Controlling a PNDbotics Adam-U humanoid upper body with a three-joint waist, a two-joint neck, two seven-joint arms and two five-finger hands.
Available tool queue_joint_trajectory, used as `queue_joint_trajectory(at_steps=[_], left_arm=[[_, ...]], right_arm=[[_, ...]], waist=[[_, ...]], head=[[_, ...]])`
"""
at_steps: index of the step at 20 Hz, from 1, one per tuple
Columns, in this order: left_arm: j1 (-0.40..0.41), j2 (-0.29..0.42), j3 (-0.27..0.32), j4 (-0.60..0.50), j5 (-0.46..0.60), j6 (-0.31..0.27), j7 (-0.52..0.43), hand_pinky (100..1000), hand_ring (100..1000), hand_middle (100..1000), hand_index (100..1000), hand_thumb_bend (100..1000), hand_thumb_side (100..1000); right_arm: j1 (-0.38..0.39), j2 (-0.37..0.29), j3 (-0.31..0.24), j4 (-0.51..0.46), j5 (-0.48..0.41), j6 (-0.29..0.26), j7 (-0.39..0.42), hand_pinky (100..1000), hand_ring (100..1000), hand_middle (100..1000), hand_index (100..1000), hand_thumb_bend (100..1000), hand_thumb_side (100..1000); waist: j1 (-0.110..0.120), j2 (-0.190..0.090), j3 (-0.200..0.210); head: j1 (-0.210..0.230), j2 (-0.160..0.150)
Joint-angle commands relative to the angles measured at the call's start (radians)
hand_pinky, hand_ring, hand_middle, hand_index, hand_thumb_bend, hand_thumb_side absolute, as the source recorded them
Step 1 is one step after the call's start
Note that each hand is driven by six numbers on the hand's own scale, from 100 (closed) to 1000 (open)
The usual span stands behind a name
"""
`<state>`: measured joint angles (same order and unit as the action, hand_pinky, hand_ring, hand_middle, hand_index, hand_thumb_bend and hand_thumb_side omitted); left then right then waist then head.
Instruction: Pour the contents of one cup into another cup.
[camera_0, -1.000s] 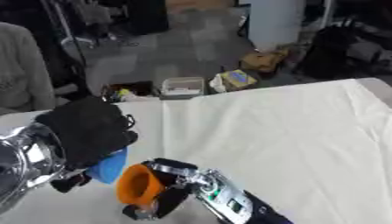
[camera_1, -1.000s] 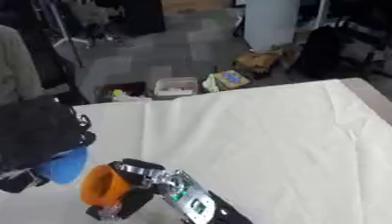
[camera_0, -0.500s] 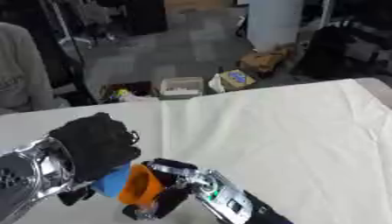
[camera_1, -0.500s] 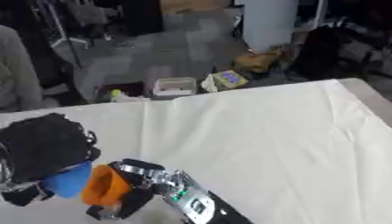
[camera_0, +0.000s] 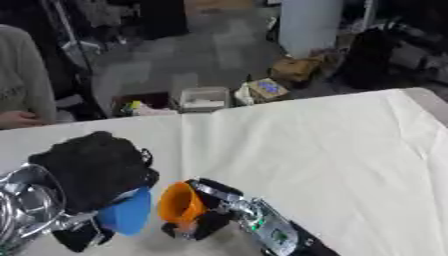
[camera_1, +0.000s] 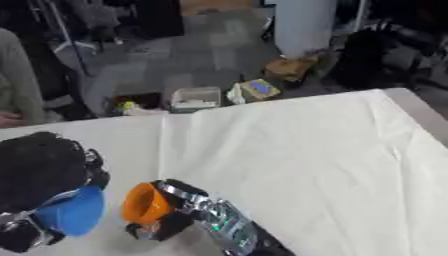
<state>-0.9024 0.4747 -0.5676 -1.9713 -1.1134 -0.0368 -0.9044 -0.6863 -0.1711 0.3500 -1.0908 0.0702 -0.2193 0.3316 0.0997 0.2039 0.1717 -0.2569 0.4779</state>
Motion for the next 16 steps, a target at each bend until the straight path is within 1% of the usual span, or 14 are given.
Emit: queue_joint_trajectory(at_steps=[1, 2, 3, 4, 5, 7, 8, 11, 14, 15, 16], left_arm=[[0.003, 0.027, 0.045, -0.028, 0.020, 0.037, 0.019, 100, 100, 218, 667, 295, 100], [0.010, 0.027, 0.053, -0.028, 0.023, 0.045, 0.032, 100, 100, 218, 667, 294, 100], [0.018, 0.027, 0.061, -0.028, 0.026, 0.053, 0.045, 100, 100, 217, 665, 291, 100], [0.027, 0.027, 0.068, -0.029, 0.029, 0.063, 0.060, 100, 100, 217, 664, 291, 100], [0.037, 0.027, 0.075, -0.029, 0.032, 0.073, 0.074, 100, 100, 214, 662, 289, 100], [0.060, 0.026, 0.091, -0.029, 0.042, 0.097, 0.106, 100, 100, 210, 658, 286, 100], [0.070, 0.026, 0.098, -0.029, 0.048, 0.109, 0.120, 100, 100, 209, 657, 285, 100], [0.095, 0.027, 0.114, -0.029, 0.063, 0.139, 0.158, 100, 100, 205, 654, 283, 100], [0.112, 0.027, 0.125, -0.029, 0.072, 0.155, 0.187, 100, 100, 204, 653, 281, 100], [0.118, 0.026, 0.130, -0.029, 0.077, 0.161, 0.198, 100, 100, 202, 651, 280, 100], [0.124, 0.025, 0.135, -0.029, 0.085, 0.168, 0.210, 100, 100, 199, 648, 278, 100]], right_arm=[[-0.006, -0.011, -0.020, 0.018, 0.039, -0.035, -0.027, 532, 605, 395, 570, 580, 100], [-0.003, -0.012, -0.023, 0.022, 0.052, -0.044, -0.032, 539, 611, 405, 579, 590, 100], [-0.001, -0.014, -0.027, 0.025, 0.064, -0.054, -0.038, 616, 685, 518, 682, 658, 134], [0.001, -0.014, -0.031, 0.028, 0.076, -0.064, -0.044, 667, 737, 600, 744, 651, 172], [0.003, -0.015, -0.035, 0.031, 0.086, -0.074, -0.050, 695, 762, 643, 779, 751, 206], [0.005, -0.017, -0.045, 0.033, 0.101, -0.092, -0.067, 735, 804, 713, 822, 816, 286], [0.005, -0.019, -0.049, 0.033, 0.107, -0.100, -0.076, 752, 819, 736, 833, 830, 302], [0.002, -0.027, -0.062, 0.021, 0.129, -0.116, -0.109, 766, 834, 750, 847, 848, 342], [-0.003, -0.036, -0.077, 0.007, 0.128, -0.120, -0.137, 780, 844, 759, 851, 847, 346], [-0.006, -0.040, -0.083, -0.001, 0.125, -0.119, -0.147, 769, 837, 758, 850, 841, 341], [-0.009, -0.043, -0.090, -0.009, 0.117, -0.116, -0.154, 728, 811, 751, 845, 827, 329]], waist=[[-0.002, -0.013, -0.001], [-0.002, -0.013, -0.001], [-0.002, -0.013, -0.002], [-0.002, -0.012, -0.002], [-0.002, -0.012, -0.002], [-0.003, -0.012, -0.002], [-0.003, -0.011, -0.002], [-0.004, -0.011, -0.001], [-0.006, -0.011, 0.000], [-0.007, -0.011, 0.000], [-0.008, -0.011, 0.000]], head=[[0.001, -0.011], [0.001, -0.011], [0.001, -0.011], [0.001, -0.012], [0.001, -0.012], [0.001, -0.011], [0.001, -0.011], [0.000, -0.011], [-0.002, -0.011], [-0.002, -0.011], [-0.003, -0.011]])
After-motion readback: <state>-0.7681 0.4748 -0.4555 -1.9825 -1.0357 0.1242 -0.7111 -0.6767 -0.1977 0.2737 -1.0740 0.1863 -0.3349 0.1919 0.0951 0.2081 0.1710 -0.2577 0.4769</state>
